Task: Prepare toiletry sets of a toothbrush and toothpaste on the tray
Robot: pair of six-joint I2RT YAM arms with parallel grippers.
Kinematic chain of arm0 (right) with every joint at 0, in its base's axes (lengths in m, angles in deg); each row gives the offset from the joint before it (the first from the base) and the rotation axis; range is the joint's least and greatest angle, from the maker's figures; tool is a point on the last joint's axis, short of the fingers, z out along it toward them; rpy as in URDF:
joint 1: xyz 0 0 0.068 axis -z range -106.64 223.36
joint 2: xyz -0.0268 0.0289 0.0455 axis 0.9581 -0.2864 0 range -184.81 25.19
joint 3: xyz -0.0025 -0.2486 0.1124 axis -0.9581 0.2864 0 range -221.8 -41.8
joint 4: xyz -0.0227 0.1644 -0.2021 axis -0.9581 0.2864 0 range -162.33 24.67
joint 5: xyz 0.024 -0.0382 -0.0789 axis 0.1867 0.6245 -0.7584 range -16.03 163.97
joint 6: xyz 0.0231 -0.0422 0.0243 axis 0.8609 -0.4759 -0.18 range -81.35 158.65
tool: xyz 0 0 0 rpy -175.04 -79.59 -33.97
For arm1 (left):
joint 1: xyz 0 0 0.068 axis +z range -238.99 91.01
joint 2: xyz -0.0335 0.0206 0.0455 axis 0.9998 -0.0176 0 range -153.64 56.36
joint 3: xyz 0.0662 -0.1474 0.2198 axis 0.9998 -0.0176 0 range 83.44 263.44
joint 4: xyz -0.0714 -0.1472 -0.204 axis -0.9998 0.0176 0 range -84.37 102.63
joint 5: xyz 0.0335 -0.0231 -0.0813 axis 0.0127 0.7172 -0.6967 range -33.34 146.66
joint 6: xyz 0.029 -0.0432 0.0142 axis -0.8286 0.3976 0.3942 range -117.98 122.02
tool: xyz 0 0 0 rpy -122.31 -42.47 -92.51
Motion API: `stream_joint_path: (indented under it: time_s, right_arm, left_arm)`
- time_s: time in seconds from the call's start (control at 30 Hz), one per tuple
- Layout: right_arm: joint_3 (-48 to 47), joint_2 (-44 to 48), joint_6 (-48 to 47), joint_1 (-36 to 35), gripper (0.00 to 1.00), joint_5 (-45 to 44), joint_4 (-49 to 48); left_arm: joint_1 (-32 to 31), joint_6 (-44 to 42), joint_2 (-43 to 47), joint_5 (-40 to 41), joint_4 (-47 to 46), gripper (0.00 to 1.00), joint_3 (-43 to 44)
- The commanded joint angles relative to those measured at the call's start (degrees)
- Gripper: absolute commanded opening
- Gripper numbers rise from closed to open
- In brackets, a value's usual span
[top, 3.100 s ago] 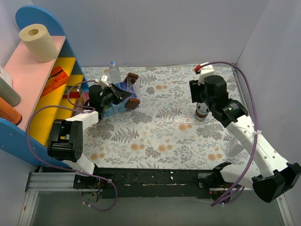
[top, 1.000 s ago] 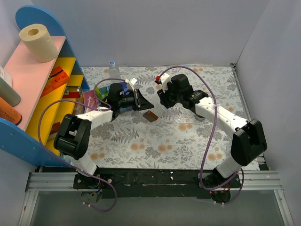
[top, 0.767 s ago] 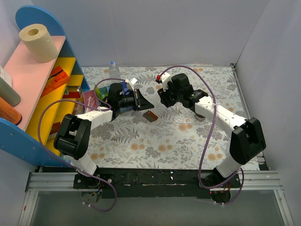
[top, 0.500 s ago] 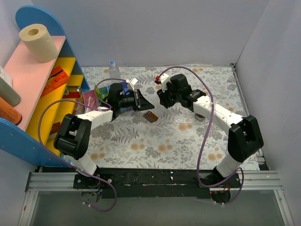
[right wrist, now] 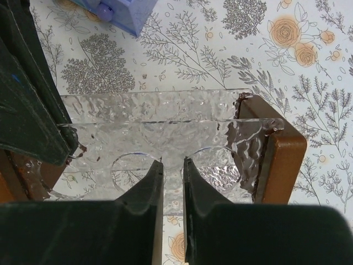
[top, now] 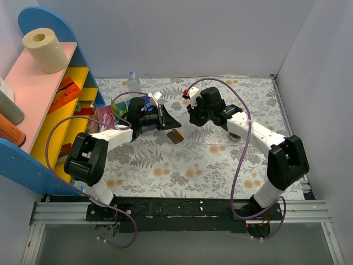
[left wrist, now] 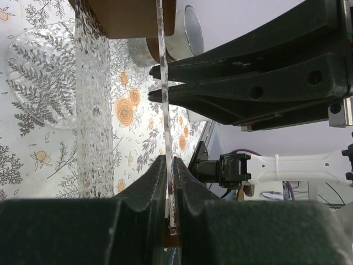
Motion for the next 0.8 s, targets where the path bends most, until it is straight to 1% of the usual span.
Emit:
stream_joint_path:
  time_s: [0.0, 0.07, 0.1, 0.2, 0.23, 0.3, 0.33, 0.43, 0.47, 0.53, 0.67, 0.7, 0.77]
  right_arm:
    - [-1.1, 0.7, 3.3, -0.1, 0.1, 0.4, -3.3]
    - [-0.6, 1.1, 4.3, -0.2, 0.07, 0.1, -3.1]
    - [-0.5, 1.4, 5.1, -0.1, 0.03, -0.1, -2.9]
    - [-0.4, 1.8, 7.1, -0.1, 0.01, -0.8, -1.7]
    - [-0.5, 1.9, 7.6, -0.1, 0.01, -1.8, -0.9]
    - [-0.6, 2.3, 8.5, -0.1, 0.01, -3.1, -0.1]
    - [-0.6, 2.4, 9.3, -0.1, 0.01, -4.5, 0.9]
    - [-0.8, 2.5, 10.2, -0.1, 0.01, -6.2, 2.3]
    - [-0.9, 2.6, 10.2, -0.1, 0.01, -6.7, 3.1]
    - [-0.7, 2.7, 11.9, -0.1, 0.01, -7.2, 3.7]
    - [-0.4, 3.2, 12.7, -0.1, 0.01, -7.6, 4.3]
    - [-0.4, 3.3, 13.0, -0.1, 0.01, -9.2, 4.8]
    - [-0.4, 3.3, 13.7, -0.2, 0.01, -9.6, 5.3]
  left_arm:
    - [-0.8, -1.7, 1.0, -1.9, -1.2, 0.0, 3.0]
    - [-0.8, -2.7, 0.9, -1.3, 0.1, 0.0, 3.5]
    - [-0.8, -3.2, 0.9, -1.2, 1.1, 0.0, 4.0]
    - [-0.8, -5.2, 1.1, 0.2, 3.2, 0.0, 4.6]
    - [-0.8, -5.8, 1.1, 0.8, 3.8, 0.02, 4.8]
    - [-0.8, -7.6, 1.3, 2.5, 5.7, 0.08, 5.2]
    - [-0.8, -8.2, 1.4, 3.1, 6.3, 0.16, 5.5]
    - [-0.8, -10.2, 1.6, 4.7, 7.8, 0.23, 5.9]
    - [-0.7, -10.4, 1.6, 5.3, 8.1, 0.28, 6.0]
    - [-0.8, -11.4, 1.5, 5.7, 9.0, 0.32, 6.5]
    - [-0.8, -12.9, 1.6, 7.2, 10.0, 0.48, 7.0]
    - [-0.7, -13.3, 1.8, 8.3, 10.1, 0.55, 7.0]
    - [-0.8, -14.8, 2.9, 9.8, 10.7, 0.61, 7.0]
